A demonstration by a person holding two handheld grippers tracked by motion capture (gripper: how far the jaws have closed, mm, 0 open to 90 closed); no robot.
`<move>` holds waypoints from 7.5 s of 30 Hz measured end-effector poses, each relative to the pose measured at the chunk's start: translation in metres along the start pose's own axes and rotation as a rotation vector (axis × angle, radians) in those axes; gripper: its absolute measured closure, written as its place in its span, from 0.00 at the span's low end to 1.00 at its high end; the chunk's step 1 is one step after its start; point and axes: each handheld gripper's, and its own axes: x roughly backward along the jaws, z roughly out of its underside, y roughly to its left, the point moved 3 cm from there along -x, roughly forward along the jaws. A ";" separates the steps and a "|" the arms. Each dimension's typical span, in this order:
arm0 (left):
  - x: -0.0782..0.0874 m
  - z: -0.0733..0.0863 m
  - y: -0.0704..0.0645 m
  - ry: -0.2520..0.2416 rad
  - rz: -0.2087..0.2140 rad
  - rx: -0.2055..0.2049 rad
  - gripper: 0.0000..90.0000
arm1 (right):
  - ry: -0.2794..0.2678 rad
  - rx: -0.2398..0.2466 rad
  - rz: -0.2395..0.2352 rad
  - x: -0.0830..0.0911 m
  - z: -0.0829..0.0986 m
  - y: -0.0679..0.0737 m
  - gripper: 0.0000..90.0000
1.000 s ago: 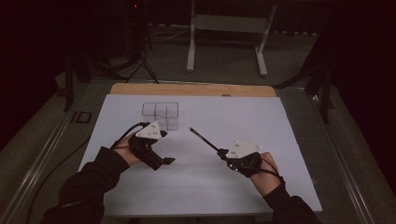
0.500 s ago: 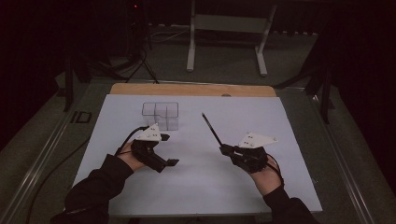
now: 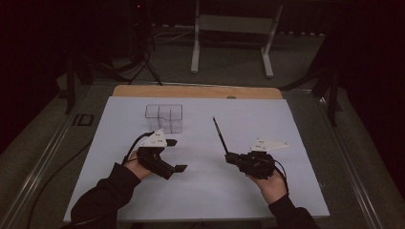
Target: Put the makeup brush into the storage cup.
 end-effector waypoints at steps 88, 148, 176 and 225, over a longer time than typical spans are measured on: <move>-0.059 -0.078 0.000 -0.266 0.095 0.455 0.90 | 0.052 0.076 0.010 -0.017 0.012 -0.001 0.94; 0.055 -0.130 0.030 -0.301 -0.232 0.225 0.94 | -0.092 0.195 0.070 -0.006 0.008 0.001 0.16; 0.069 -0.138 0.109 -0.204 -0.555 0.253 0.94 | -0.102 0.182 0.049 -0.006 0.008 0.000 0.16; 0.006 -0.059 0.158 0.007 -0.584 0.417 0.94 | -0.077 0.167 0.035 -0.008 0.011 -0.001 0.16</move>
